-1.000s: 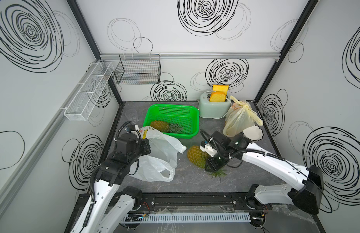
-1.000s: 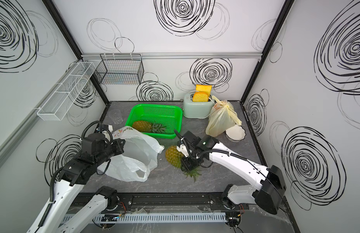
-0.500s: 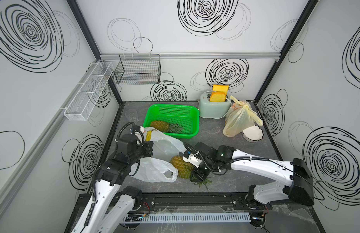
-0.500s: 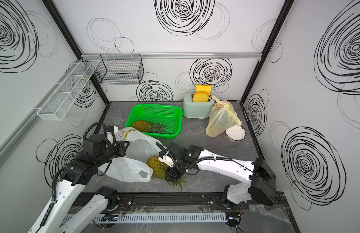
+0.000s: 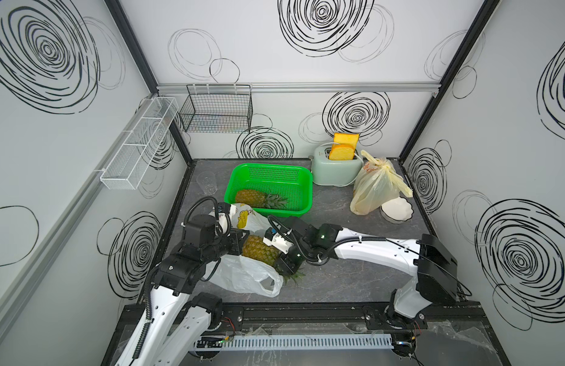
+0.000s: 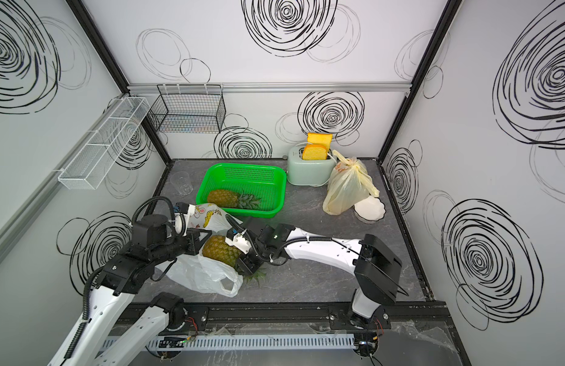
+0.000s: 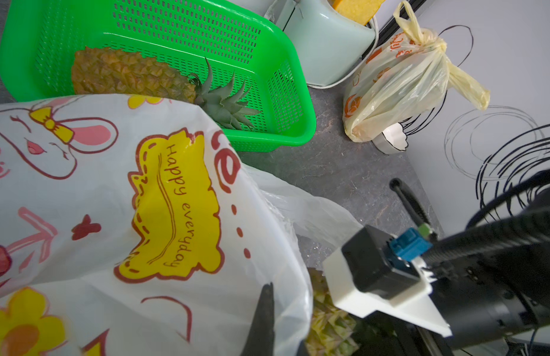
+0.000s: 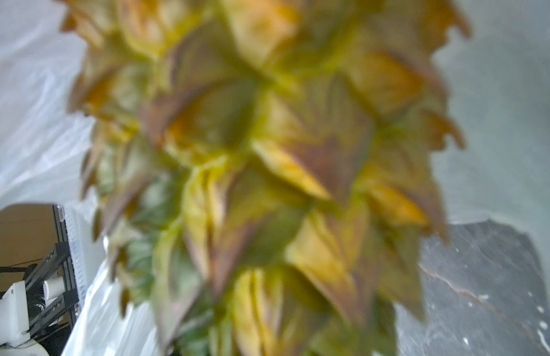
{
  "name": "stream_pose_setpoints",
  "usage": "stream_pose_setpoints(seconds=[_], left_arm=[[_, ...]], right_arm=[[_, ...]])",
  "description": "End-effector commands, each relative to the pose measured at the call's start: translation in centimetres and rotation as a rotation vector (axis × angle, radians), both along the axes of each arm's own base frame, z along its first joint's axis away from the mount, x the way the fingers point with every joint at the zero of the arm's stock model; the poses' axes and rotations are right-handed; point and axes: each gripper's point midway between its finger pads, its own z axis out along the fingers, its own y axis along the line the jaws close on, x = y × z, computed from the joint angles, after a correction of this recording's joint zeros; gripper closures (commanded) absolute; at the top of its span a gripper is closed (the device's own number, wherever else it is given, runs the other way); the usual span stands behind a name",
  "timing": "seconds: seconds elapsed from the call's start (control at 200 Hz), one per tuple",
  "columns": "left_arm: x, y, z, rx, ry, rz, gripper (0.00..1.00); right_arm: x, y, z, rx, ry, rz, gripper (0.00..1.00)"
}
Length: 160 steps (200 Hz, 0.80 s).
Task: Place the pineapple into a plastic bag & tie a knot
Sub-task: Place the pineapple in the plastic bag.
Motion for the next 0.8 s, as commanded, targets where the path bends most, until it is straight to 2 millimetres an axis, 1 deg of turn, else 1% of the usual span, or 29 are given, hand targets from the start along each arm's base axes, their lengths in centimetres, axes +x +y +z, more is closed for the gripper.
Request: stream_pose_setpoints(seconds=[0.0, 0.105, 0.17, 0.29, 0.445, 0.47, 0.555, 0.615, 0.685, 0.795], left_arm=[[0.0, -0.3, -0.2, -0.024, -0.006, -0.011, 1.00], [0.1, -0.4, -0.5, -0.056, 0.009, 0.006, 1.00], [0.2, -0.5, -0.5, -0.079, 0.020, 0.022, 1.00], [0.4, 0.0, -0.8, -0.088, 0.030, 0.069, 1.00], [0.4, 0.5, -1.2, -0.090, 0.034, 0.103, 1.00], [0.4, 0.5, -1.2, -0.091, 0.036, 0.107, 1.00], [0.4, 0.7, -1.2, -0.089, 0.029, 0.121, 1.00], [0.5, 0.9, -1.2, -0.086, 0.024, 0.133, 1.00], [0.6, 1.0, -1.2, -0.086, 0.022, 0.137, 1.00], [0.7, 0.9, -1.3, -0.089, 0.022, 0.140, 1.00]], right_arm=[[3.6, 4.3, 3.9, 0.183, -0.099, -0.038, 0.96], [5.6, 5.7, 2.6, 0.159, -0.160, -0.062, 0.92], [6.8, 6.2, 1.7, 0.147, -0.198, -0.094, 0.84], [8.5, 6.7, 0.1, 0.167, -0.248, -0.179, 0.83], [9.9, 7.3, -1.7, 0.164, -0.299, -0.218, 0.80], [10.1, 7.3, -2.0, 0.161, -0.304, -0.221, 0.77], [10.2, 7.3, -2.6, 0.161, -0.320, -0.219, 0.55], [10.1, 7.0, -2.9, 0.163, -0.335, -0.216, 0.45], [10.0, 6.4, -3.5, 0.156, -0.362, -0.212, 0.37], [9.6, 5.4, -4.4, 0.136, -0.421, -0.186, 0.32]])
